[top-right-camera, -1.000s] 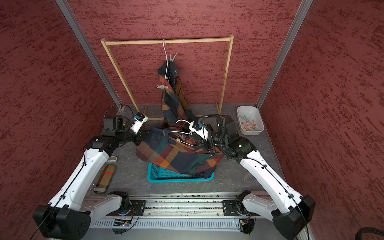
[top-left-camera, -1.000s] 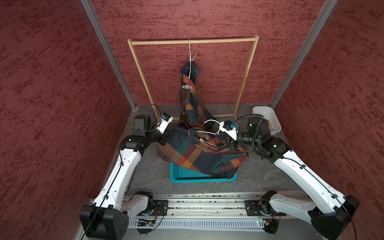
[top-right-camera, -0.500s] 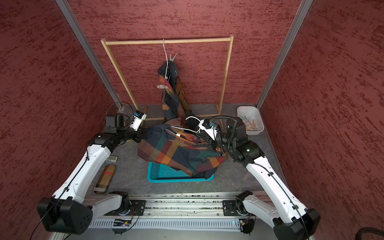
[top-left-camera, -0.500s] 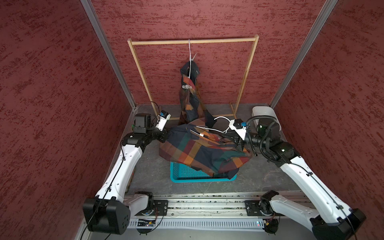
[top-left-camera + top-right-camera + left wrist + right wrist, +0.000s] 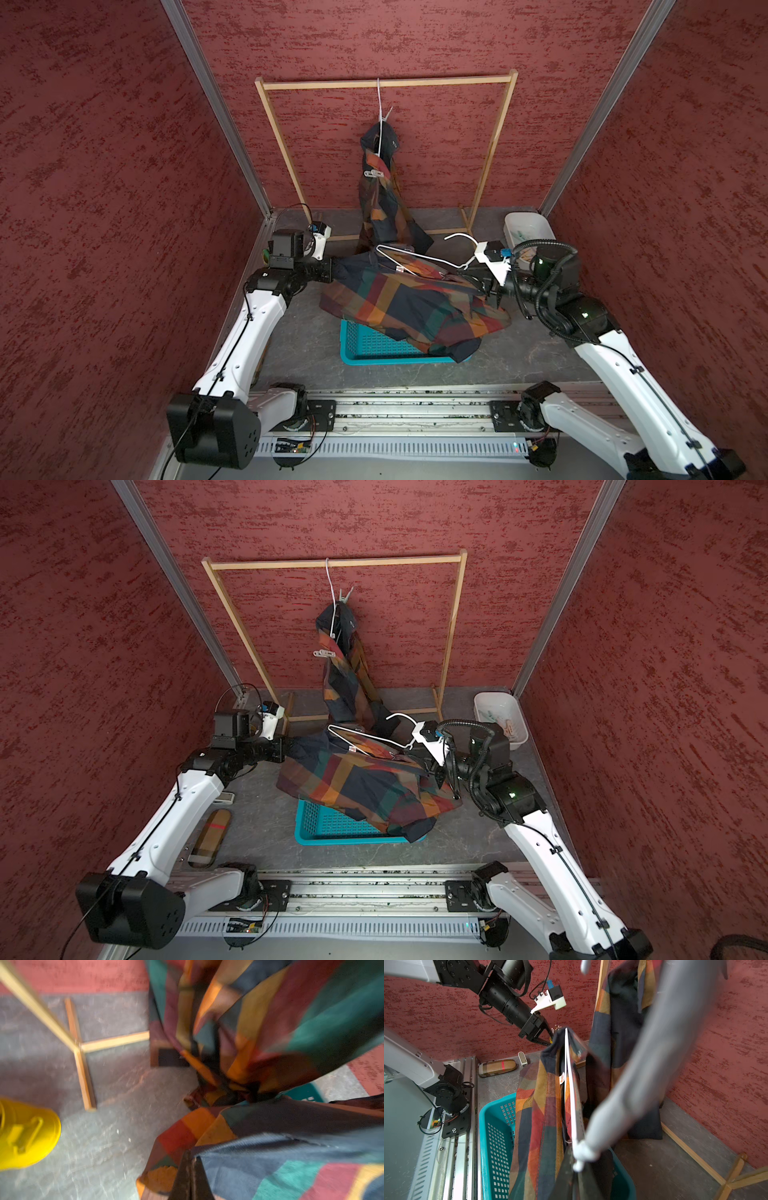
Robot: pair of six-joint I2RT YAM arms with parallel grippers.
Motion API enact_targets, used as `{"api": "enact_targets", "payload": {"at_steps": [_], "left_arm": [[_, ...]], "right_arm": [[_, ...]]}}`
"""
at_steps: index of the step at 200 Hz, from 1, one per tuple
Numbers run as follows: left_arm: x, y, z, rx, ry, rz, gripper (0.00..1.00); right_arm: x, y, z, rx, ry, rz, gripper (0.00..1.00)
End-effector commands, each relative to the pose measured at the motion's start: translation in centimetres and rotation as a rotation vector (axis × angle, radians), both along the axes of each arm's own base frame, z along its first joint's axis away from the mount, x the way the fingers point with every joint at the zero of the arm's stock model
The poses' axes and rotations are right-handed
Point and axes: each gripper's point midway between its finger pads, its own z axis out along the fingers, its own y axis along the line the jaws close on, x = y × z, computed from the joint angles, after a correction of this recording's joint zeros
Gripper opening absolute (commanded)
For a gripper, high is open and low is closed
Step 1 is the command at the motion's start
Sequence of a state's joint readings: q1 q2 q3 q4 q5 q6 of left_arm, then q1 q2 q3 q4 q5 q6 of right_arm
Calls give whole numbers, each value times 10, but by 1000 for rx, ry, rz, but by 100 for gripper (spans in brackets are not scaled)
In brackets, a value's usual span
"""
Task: Remove the clothespins securing long-sleeve shirts to the hanger
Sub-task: Remove the long-sleeve shirt from the hanger.
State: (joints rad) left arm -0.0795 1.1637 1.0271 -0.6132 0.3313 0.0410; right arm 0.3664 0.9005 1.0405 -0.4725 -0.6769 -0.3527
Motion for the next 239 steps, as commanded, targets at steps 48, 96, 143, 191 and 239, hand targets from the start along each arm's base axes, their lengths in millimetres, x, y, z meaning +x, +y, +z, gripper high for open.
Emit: {"api": "enact_targets", "payload": {"at_steps": [48, 96, 143, 191, 239], "left_arm": [[-25, -28, 0, 56, -21, -69, 0], [-72, -78, 5, 21, -100, -261, 0], [-77, -63, 69, -59, -337, -220, 80], [-89, -41, 147, -246, -520, -345, 85], [-98, -39, 169, -393, -536, -552, 84]], "right_arm": [[-6, 4, 23, 69, -36, 56, 0], [9, 21, 32, 174, -59, 131, 0], [17, 30, 23, 134, -52, 189, 0], [10, 36, 16, 126, -54, 279, 0], [4, 42, 16, 124, -52, 372, 0]]}}
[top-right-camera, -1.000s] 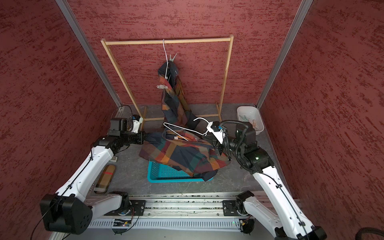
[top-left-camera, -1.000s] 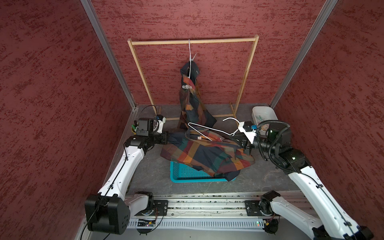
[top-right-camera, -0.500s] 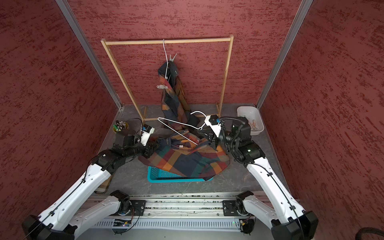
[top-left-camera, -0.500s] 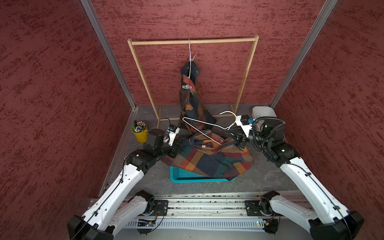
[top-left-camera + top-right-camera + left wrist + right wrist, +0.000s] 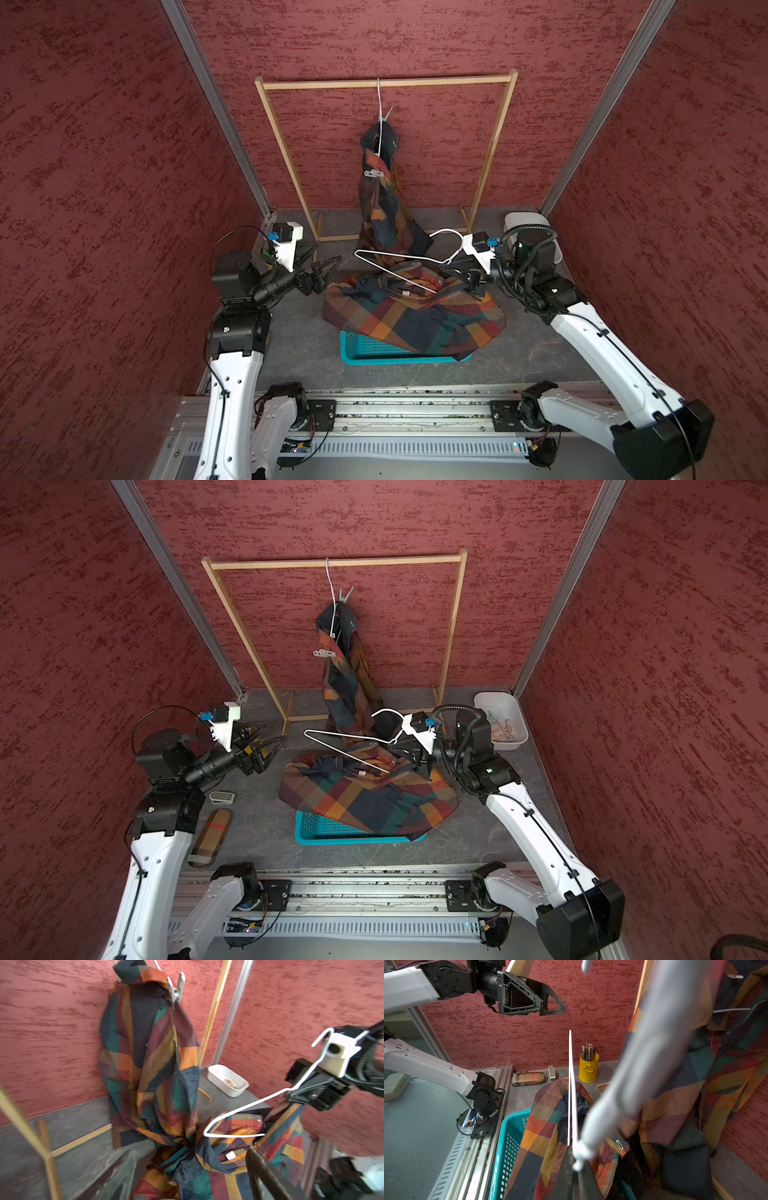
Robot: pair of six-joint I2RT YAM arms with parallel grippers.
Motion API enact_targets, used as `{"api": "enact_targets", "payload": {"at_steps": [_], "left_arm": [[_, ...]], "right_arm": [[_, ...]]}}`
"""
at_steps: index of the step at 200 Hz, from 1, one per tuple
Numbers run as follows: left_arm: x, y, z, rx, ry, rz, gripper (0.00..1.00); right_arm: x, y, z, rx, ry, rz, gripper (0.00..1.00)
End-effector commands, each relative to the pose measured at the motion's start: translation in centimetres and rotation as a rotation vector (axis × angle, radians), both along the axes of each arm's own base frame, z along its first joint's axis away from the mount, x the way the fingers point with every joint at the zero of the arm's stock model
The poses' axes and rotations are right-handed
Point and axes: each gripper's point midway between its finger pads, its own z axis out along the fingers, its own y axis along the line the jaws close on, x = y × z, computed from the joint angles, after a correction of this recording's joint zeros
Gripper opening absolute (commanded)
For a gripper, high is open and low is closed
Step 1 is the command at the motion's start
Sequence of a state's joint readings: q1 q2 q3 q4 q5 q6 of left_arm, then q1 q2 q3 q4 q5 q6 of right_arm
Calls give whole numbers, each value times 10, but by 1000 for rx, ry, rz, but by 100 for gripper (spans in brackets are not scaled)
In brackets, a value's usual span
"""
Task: Remove the clothespins securing long-sleeve shirts to the hanger
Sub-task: Remove the long-sleeve shirt from the hanger.
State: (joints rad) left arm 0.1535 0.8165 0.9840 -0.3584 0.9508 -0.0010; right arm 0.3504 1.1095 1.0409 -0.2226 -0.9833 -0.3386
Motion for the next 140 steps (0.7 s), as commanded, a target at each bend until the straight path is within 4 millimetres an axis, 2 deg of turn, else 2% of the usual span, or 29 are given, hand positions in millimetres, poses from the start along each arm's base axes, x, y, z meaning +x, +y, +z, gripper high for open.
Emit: {"api": "enact_targets", "payload": {"at_steps": [1, 73, 140], "left_arm": [[-24, -21, 18, -42, -43, -249, 84], [-24, -27, 9, -11, -23, -327, 83], [-8, -29, -2, 5, 13, -333, 83]], "right_arm": [[-12, 4, 18, 26, -62, 98, 0], [-10, 11, 28, 56, -97, 177, 0], [-15, 18, 36, 79, -108, 248, 0]]}}
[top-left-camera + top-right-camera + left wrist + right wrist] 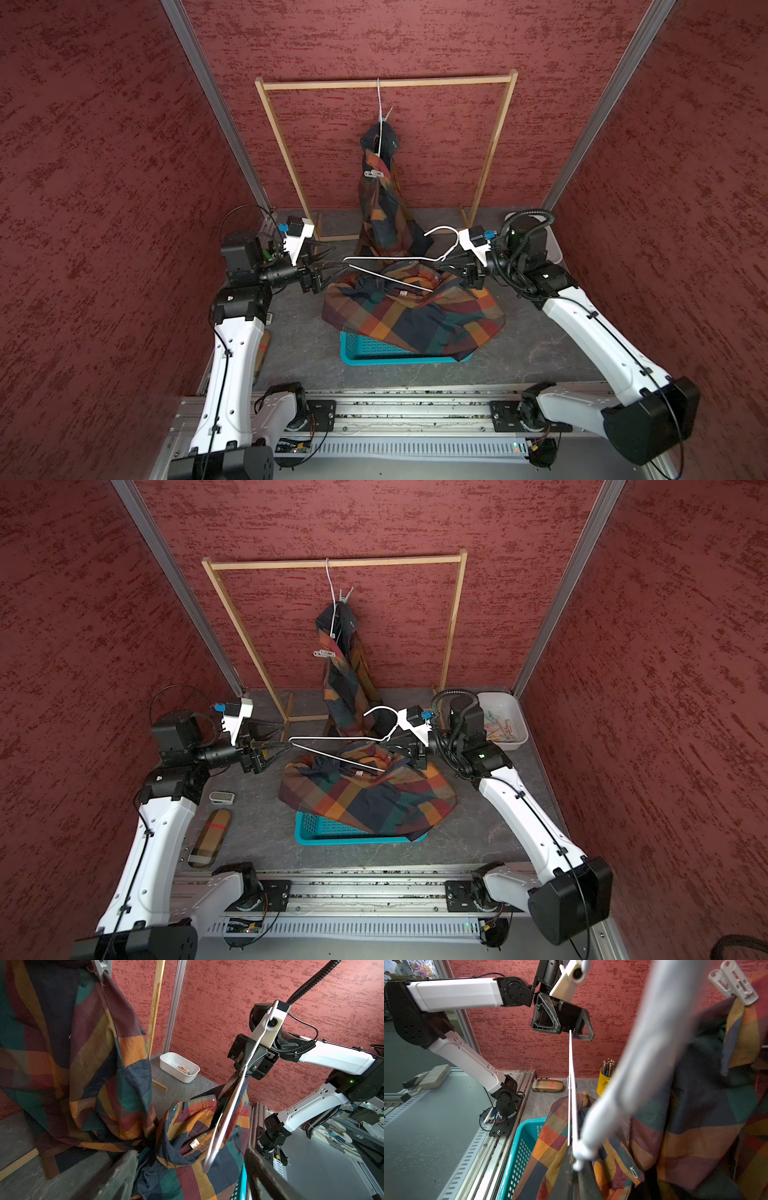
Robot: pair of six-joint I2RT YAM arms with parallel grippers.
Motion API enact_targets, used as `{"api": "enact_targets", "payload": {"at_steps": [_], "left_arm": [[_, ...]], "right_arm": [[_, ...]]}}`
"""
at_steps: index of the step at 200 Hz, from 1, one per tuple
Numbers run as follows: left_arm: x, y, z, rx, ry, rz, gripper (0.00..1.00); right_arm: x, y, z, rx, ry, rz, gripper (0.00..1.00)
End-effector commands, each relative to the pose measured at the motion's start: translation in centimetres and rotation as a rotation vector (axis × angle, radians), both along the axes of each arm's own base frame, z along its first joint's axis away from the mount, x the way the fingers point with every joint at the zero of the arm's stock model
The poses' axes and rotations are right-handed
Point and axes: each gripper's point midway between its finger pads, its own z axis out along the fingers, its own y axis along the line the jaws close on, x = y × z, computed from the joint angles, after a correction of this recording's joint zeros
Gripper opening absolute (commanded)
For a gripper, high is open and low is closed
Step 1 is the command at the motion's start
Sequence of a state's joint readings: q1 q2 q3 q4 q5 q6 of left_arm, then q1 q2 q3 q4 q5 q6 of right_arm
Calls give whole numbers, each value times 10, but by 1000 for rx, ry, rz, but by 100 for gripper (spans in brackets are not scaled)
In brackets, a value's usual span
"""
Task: Remove the clothespins securing long-sleeve shirts to the hanger
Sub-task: Remove the long-sleeve shirt from the hanger.
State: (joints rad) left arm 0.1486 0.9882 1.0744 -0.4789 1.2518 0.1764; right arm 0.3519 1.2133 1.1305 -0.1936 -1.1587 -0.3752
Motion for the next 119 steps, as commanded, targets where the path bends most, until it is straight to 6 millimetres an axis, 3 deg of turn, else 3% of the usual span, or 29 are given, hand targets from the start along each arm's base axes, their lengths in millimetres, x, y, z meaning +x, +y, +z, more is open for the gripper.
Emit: {"api": "enact_targets", "payload": {"at_steps": [1, 54, 119], "left_arm": [[-1, -3, 5, 16, -29, -17, 83], [0, -7, 2, 11, -22, -54, 82], [-7, -16, 3, 12, -22, -106, 70]], "right_arm": [[-10, 4, 19, 38, -73, 74, 0], [-14, 12, 18, 51, -68, 114, 0], [-12, 20, 24, 73, -76, 157, 0]]}}
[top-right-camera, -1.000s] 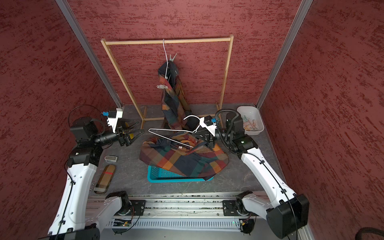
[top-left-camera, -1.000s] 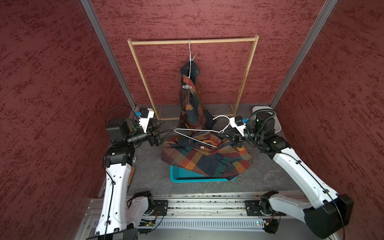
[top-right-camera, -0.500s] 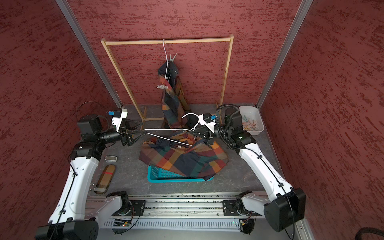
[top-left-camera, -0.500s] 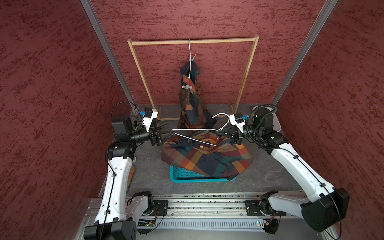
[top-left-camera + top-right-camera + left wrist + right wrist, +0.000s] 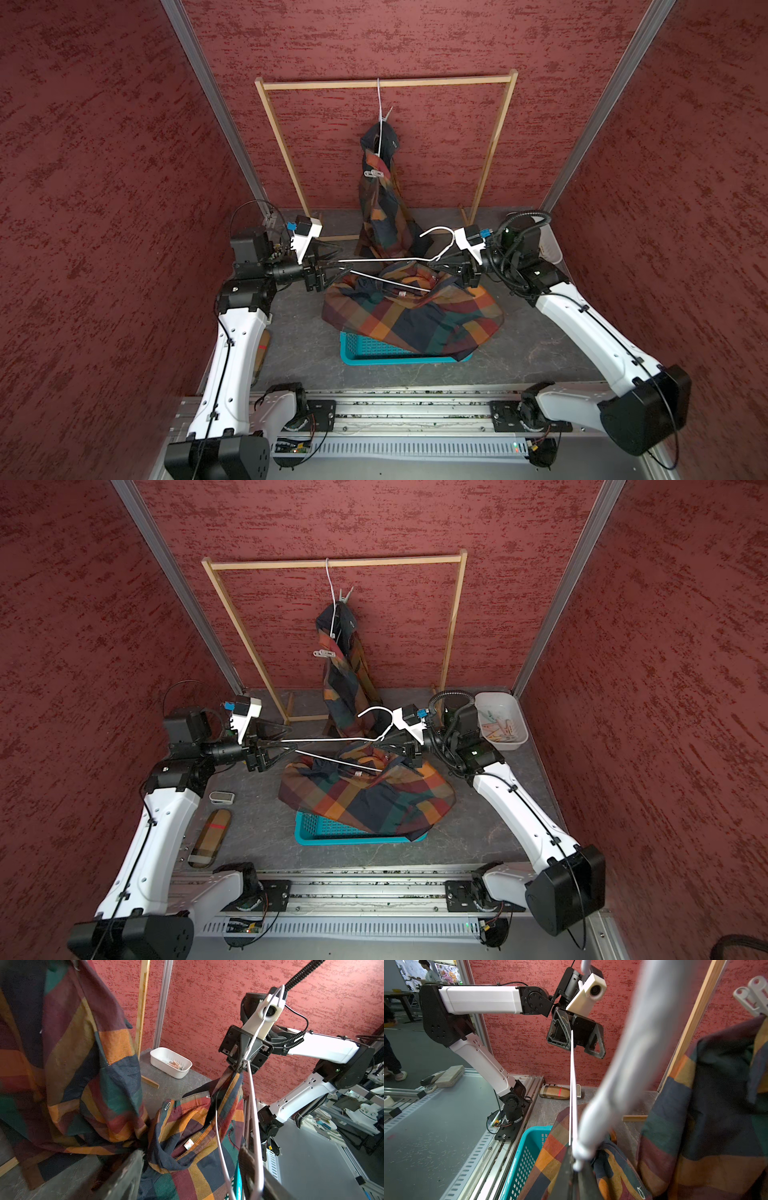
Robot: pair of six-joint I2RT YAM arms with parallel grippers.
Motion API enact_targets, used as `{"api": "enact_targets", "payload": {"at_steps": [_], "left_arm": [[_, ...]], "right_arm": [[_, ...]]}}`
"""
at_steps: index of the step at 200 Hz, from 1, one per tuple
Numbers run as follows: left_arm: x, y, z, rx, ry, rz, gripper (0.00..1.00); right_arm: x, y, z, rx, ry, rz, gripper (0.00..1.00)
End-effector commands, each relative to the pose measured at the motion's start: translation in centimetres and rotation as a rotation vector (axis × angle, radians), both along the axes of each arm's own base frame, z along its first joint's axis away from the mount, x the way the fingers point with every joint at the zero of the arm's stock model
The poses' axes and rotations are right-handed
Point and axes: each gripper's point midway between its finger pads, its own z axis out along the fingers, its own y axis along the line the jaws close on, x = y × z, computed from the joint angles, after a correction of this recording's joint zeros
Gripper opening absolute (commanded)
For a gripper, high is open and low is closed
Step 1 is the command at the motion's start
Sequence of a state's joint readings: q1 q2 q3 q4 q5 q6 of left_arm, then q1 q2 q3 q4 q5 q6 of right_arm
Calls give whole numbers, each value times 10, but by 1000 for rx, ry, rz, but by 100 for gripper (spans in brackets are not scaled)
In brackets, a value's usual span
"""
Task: Remove the clothespins securing long-sleeve shirts to the hanger
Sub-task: Remove the long-sleeve shirt from the hanger.
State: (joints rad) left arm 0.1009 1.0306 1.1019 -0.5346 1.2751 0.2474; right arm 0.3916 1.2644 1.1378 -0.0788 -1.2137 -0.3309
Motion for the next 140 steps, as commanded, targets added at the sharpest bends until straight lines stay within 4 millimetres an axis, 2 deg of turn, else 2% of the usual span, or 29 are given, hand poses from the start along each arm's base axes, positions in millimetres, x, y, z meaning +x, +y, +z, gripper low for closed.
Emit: {"api": "enact_targets", "payload": {"at_steps": [1, 44, 74, 97, 113, 124, 140], "left_arm": [[-5, -4, 7, 1, -26, -30, 70], [-10, -9, 16, 0, -59, -61, 56], [-12, -12, 15, -5, -55, -86, 35], [-14, -13, 13, -1, -46, -98, 32], [-16, -14, 12, 2, -46, -102, 17], [-17, -14, 13, 4, -54, -104, 0], [-19, -13, 16, 1, -73, -106, 0]], "right_arm": [[-8, 5, 19, 37, -59, 69, 0], [-4, 11, 15, 31, -45, 78, 0], [-1, 13, 16, 37, -44, 72, 0], [0, 13, 17, 41, -42, 75, 0], [1, 14, 18, 45, -45, 76, 0], [3, 15, 17, 44, -41, 69, 0], [6, 15, 15, 40, -30, 55, 0]]}}
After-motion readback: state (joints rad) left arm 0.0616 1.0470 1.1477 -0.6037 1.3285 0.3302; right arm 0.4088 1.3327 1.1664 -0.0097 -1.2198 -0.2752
